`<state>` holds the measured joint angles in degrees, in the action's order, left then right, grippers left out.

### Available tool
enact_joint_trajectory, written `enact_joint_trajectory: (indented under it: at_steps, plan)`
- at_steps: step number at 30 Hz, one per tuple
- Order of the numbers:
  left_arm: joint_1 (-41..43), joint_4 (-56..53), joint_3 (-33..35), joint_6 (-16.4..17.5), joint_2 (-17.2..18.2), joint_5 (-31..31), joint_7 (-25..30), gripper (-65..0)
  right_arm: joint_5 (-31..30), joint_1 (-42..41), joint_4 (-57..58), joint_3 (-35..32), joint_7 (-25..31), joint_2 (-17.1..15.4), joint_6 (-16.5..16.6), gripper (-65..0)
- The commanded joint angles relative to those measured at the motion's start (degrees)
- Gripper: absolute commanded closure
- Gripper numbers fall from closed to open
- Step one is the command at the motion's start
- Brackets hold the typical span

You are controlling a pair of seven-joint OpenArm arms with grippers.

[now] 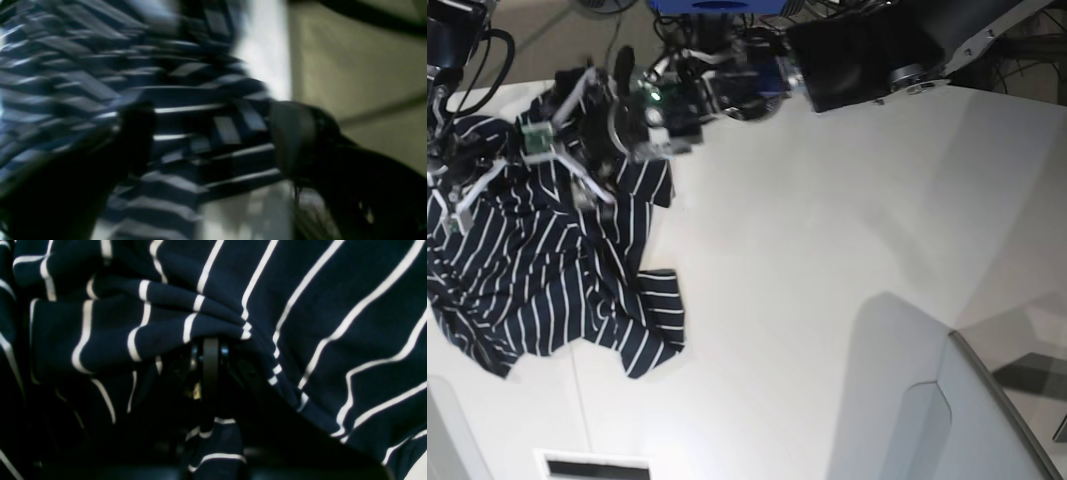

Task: Layout the t-shirt on the table in an organized manner, then fold the t-shirt properly
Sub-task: 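Release the fabric with the left gripper and regrasp another shirt edge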

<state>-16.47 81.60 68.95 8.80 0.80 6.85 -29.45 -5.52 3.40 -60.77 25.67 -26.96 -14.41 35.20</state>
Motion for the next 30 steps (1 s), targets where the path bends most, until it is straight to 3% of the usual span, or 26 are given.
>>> enact_joint_trajectory:
  at_steps: [1,6,10,14,18,22,27,30]
  plan:
    - [0.51,2.92,-3.50,-0.31,0.21,0.05,1.10,-54.6,3.10,0.60,0.77,-0.13,-4.29,0.04,-0.34,-0.6]
    - [4.47,3.63,-17.04,-0.31,2.15,0.05,1.36,-54.3,3.10,0.78,0.77,-0.13,-4.29,0.04,-0.34,-0.6]
    - [5.79,0.46,-23.01,-0.31,2.15,0.05,1.28,-47.6,3.10,0.78,0.86,-0.13,-4.29,0.04,-0.34,-0.6]
    - [5.08,0.02,-23.19,-0.23,3.73,-0.04,1.10,-40.6,3.10,0.69,0.86,-0.13,-4.29,0.04,-0.34,-0.6]
    - [2.27,-0.33,-21.61,0.30,6.10,-0.04,0.22,-40.2,3.10,0.78,0.86,-0.13,-4.38,0.04,-0.34,-0.6]
    - [-2.04,-1.03,-17.12,5.66,7.42,-0.04,-5.40,-40.3,3.10,0.78,0.86,-0.13,-4.38,0.04,-0.34,-0.6]
    - [-4.32,-0.50,-16.24,6.81,7.51,-0.04,-9.80,-40.3,3.10,0.60,0.86,-0.13,-6.05,0.13,-0.34,-0.6]
    - [-4.94,-0.50,-16.33,12.96,7.51,-0.04,-10.24,-40.3,3.10,0.51,0.86,-0.13,-6.23,0.13,-0.34,-0.6]
